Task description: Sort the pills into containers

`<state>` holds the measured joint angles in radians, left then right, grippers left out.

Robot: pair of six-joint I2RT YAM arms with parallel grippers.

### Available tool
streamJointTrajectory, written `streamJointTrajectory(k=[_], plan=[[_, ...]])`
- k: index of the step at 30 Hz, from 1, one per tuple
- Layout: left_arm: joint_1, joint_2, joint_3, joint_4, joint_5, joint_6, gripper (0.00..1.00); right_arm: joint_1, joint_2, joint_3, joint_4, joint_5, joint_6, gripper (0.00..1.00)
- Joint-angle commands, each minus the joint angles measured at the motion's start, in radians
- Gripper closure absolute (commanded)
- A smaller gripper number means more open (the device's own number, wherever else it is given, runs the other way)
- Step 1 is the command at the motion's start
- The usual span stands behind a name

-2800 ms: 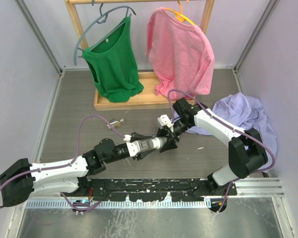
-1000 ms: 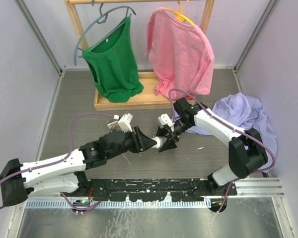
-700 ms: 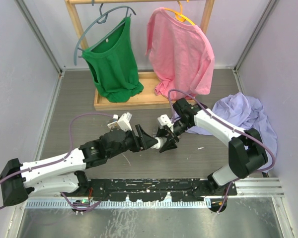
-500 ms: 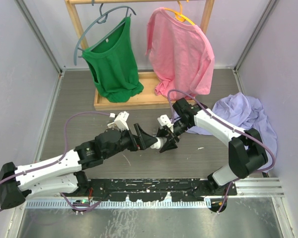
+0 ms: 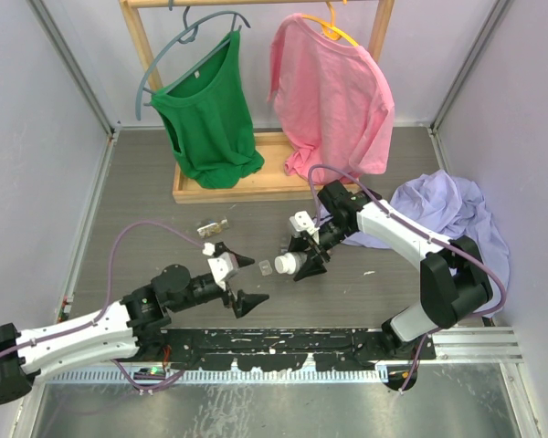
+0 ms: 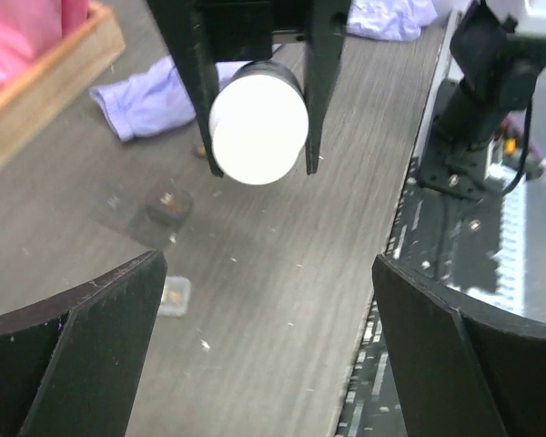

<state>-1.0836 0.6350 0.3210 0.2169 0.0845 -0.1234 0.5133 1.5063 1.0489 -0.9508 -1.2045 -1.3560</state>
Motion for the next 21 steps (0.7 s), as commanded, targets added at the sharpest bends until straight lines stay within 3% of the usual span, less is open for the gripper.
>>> streamJointTrajectory(k=[1,5,12,17,21], plan=[[0.003,0.006,-0.002,0.265,0.113,0.398,0.02,0.002,-0.014,0.012,-0.006,-0.019,-0.008,0.99],[0.007,0.106,0.052,0.273,0.128,0.470,0.02,0.002,-0.012,0.012,-0.006,-0.019,-0.009,0.99],[0.038,0.287,0.086,0.402,0.136,0.461,0.01,0.002,-0.013,0.011,-0.006,-0.020,-0.009,0.99],[0.053,0.338,0.111,0.424,0.162,0.439,0.19,0.002,-0.014,0.011,-0.007,-0.019,-0.009,0.99],[0.056,0.364,0.119,0.437,0.168,0.423,0.28,0.002,-0.015,0.012,-0.008,-0.020,-0.010,0.99]])
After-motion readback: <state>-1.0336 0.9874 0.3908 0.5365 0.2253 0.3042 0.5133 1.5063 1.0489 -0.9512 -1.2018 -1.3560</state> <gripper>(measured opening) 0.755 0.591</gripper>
